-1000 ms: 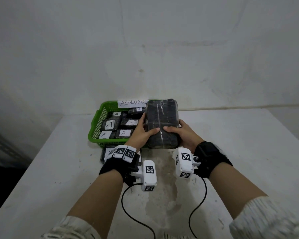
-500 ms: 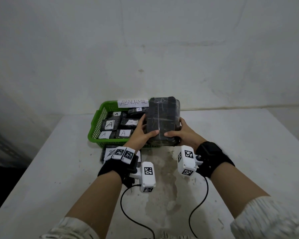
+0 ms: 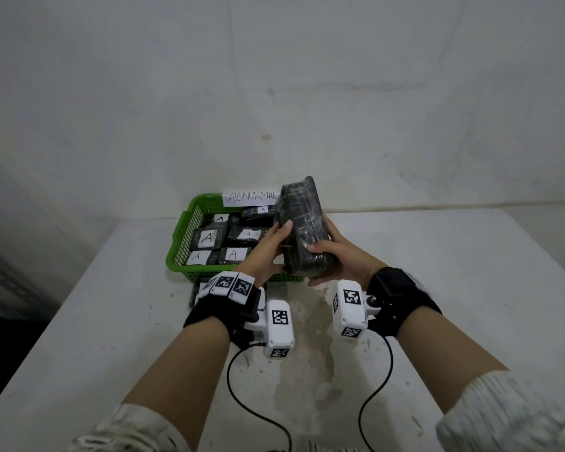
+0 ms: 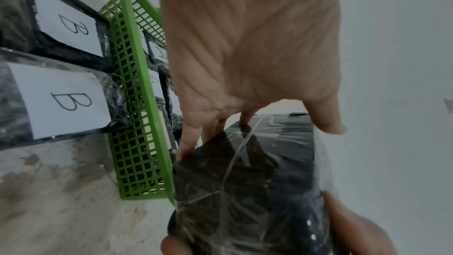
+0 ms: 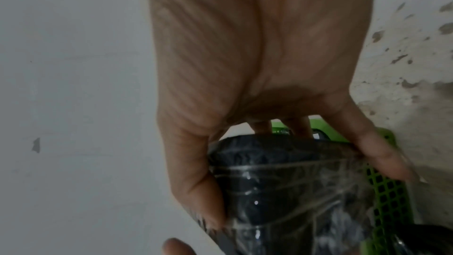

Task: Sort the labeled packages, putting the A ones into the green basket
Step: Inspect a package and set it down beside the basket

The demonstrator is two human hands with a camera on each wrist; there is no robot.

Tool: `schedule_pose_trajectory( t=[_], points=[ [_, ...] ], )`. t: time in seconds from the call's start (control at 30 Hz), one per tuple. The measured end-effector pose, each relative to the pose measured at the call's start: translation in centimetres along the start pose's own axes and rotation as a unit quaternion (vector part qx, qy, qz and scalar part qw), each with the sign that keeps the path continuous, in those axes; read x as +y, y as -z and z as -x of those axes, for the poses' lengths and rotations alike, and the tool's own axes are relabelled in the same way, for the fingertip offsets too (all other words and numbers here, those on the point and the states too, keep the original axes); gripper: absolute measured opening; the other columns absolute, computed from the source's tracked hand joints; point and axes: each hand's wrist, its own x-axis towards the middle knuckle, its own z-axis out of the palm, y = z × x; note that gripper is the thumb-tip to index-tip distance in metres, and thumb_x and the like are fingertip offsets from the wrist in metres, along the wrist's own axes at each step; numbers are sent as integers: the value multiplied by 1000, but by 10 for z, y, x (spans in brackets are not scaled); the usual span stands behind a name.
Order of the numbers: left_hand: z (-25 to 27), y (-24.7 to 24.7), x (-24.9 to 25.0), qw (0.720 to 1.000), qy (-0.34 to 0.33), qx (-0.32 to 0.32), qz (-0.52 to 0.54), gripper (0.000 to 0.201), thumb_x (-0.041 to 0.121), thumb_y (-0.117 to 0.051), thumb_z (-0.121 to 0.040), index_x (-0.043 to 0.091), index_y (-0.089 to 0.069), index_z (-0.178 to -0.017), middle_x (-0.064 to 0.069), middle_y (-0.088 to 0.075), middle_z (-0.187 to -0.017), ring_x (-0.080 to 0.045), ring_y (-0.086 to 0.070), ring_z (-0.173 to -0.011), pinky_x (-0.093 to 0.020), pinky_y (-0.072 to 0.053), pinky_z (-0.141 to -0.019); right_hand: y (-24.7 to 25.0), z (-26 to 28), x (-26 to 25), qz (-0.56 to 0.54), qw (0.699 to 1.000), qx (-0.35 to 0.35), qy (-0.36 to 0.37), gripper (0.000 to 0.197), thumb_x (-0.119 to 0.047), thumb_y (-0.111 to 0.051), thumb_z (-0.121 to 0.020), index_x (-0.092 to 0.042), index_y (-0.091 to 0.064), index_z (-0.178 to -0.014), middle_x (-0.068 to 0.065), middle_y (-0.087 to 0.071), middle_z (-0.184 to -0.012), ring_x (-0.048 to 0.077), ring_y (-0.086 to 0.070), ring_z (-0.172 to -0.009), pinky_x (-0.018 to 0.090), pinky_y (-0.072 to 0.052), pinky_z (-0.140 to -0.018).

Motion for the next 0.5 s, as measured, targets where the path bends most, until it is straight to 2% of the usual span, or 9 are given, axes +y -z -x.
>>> schedule_pose_trajectory(
  t=[0.07,0.17,0.3,0.4,0.5],
  points=[
    [-1,0,-1,1000,3,2,-6,72,48,-62,-75,28,-38,-139,-3,-52,-135,-22,-49,-123,-58,-44,-96,-1,-1,4,-3,1000,1,2,80,-6,-58,-90,-56,-23,-142,-6,-60,-126,33,-62,-112,56,-55,-79],
    [-4,1,-4,999,12,24,-17,70,37,-70,-77,30,-34,-137,-6,-51,-135,-26,-50,-122,-60,-42,-98,-3,-2,11,-12,1000,6,5,83,-3,-58,-90,-57,-23,-141,-3,-62,-125,33,-63,-110,53,-56,-78],
    [-6,1,-4,998,22,52,-26,75,27,-67,-83,23,-23,-144,-9,-50,-135,-28,-52,-119,-59,-42,-98,-3,-2,12,-13,1000,8,7,82,-4,-59,-88,-56,-23,-142,0,-58,-131,35,-62,-112,52,-56,-76],
    [-7,1,-2,998,27,56,-21,75,22,-65,-85,20,-19,-144,-10,-46,-137,-29,-50,-121,-59,-41,-99,-6,-4,10,-22,1000,14,-2,74,-17,-60,-84,-55,-28,-140,1,-54,-133,37,-57,-116,54,-55,-71],
    [-6,2,1,998,26,51,-29,78,24,-67,-83,22,-17,-144,-9,-46,-137,-28,-51,-120,-59,-43,-97,-5,-6,11,-32,999,31,-2,66,-12,-53,-93,-49,-29,-141,3,-56,-130,39,-57,-116,57,-53,-73]
  ],
)
